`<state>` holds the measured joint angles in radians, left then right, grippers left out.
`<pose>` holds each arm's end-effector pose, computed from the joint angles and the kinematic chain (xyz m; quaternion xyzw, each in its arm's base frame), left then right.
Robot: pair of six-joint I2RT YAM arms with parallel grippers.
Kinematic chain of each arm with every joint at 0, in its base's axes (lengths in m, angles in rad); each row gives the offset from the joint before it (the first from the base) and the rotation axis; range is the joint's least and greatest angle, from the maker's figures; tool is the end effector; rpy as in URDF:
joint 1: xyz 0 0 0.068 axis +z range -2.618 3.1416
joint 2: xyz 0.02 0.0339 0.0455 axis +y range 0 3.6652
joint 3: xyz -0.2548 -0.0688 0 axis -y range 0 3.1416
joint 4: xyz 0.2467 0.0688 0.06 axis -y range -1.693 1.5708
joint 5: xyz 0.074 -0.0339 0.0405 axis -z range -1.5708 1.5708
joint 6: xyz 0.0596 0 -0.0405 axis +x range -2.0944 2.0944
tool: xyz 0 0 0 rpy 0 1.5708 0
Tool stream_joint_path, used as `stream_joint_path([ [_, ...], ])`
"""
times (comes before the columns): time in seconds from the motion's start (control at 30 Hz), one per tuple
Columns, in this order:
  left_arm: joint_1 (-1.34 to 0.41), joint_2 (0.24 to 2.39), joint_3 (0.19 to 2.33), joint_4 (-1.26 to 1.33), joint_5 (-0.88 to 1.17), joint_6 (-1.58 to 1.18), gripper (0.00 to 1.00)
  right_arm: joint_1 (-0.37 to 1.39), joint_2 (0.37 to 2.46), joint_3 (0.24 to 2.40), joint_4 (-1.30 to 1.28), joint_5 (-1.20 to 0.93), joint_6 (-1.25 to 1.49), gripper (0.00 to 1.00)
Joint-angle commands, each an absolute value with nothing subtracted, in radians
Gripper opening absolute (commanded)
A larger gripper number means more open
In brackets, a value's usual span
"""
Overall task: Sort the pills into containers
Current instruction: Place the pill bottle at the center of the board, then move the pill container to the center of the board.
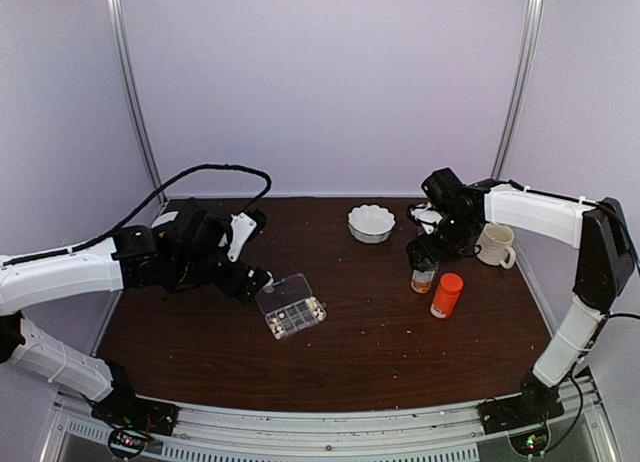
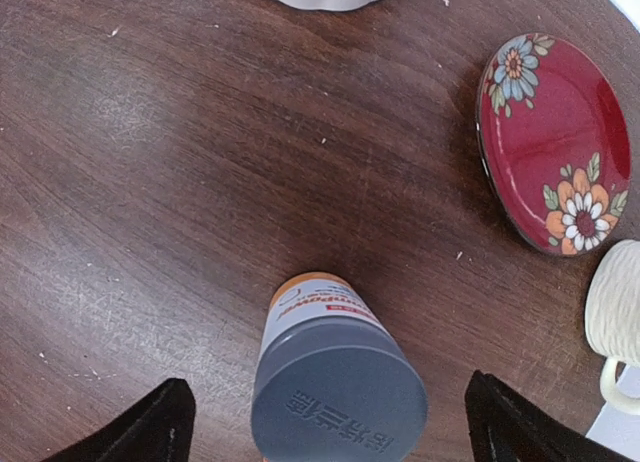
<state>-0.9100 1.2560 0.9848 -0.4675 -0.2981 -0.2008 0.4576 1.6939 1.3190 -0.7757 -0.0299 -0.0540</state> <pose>0.1928 -0.2196 0.2593 0.2578 0.8691 -0.0953 0.4112 0.3198 0.1595 0.2099 -0.2504 0.9453 0.0561 0.2014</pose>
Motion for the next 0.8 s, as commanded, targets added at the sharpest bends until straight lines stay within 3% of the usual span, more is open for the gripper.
stream_joint_path([
  [0.0, -0.903, 1.215, 0.965, -0.429, -0.335, -0.231, 0.98, 0.451, 1.628, 1.321, -0.769, 0.023, -0.045, 1.00],
  [0.23, -0.904, 1.209, 0.959, -0.429, -0.390, -0.290, 0.97, 0.551, 1.571, 1.418, -0.907, 0.164, -0.010, 1.00],
  [0.43, -0.901, 1.237, 0.978, -0.450, -0.381, -0.350, 0.80, 0.712, 1.499, 1.444, -0.859, 0.251, 0.068, 1.00],
  [0.6, -0.880, 1.249, 0.978, -0.467, -0.366, -0.388, 0.78, 0.722, 1.400, 1.283, -0.636, 0.109, 0.087, 1.00],
  [0.67, -0.857, 1.247, 0.969, -0.467, -0.343, -0.402, 0.71, 0.727, 1.415, 1.277, -0.603, 0.045, 0.099, 1.00],
  [0.77, -0.818, 1.255, 0.964, -0.466, -0.316, -0.411, 0.69, 0.765, 1.466, 1.301, -0.594, 0.044, 0.104, 1.00],
])
